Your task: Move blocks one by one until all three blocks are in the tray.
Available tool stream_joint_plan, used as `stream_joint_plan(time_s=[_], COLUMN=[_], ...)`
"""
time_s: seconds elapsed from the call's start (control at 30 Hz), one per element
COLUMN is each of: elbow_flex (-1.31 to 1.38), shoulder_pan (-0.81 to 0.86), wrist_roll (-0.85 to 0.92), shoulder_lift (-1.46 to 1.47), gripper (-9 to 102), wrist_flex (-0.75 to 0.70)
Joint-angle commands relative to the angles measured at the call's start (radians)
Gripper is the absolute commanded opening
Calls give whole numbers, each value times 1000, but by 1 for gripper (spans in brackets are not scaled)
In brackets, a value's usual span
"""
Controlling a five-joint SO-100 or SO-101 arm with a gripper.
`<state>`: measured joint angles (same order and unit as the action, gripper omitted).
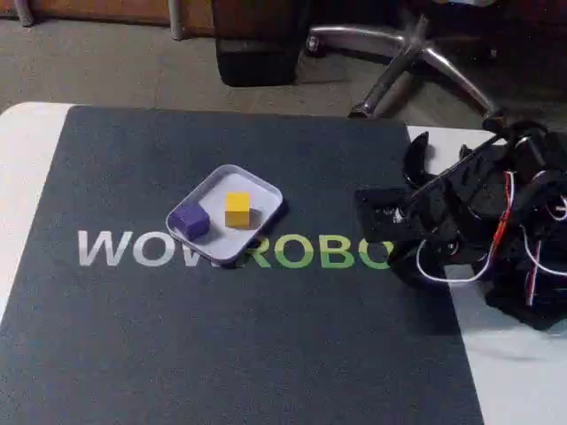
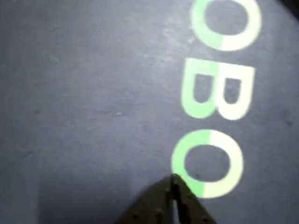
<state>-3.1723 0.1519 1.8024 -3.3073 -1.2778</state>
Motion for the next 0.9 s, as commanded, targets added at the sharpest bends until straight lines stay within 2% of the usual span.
stream_joint_plan(time_s=[0.0, 0.87], elbow_flex=[3, 3], shoulder_pan=[14, 14], wrist_roll=[-8, -8], shoulder_lift=[-2, -2], gripper=[-7, -7], wrist_flex=[-11, -11])
